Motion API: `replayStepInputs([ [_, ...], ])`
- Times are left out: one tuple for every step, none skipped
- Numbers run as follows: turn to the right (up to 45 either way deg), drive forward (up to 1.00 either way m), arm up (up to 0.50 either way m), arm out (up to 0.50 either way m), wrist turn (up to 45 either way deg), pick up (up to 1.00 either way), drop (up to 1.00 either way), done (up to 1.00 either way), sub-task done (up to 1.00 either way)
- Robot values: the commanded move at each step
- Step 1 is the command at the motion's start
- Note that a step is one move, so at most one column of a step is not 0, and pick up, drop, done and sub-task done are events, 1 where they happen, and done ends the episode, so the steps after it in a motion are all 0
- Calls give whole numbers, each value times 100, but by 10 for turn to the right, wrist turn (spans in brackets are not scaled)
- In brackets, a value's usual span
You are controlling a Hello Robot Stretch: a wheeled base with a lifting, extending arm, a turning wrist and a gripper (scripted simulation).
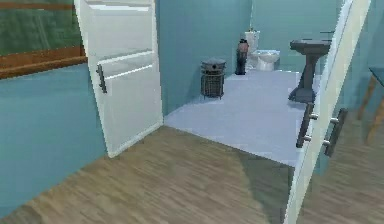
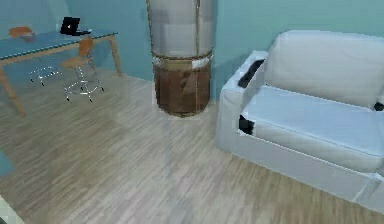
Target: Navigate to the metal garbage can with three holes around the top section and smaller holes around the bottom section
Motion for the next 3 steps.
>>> replayStepInputs([
  [0,100,0,0,0,0,0,0,0],
  [210,0,0,0,0,0,0,0,0],
  [0,10,0,0,0,0,0,0,0],
])
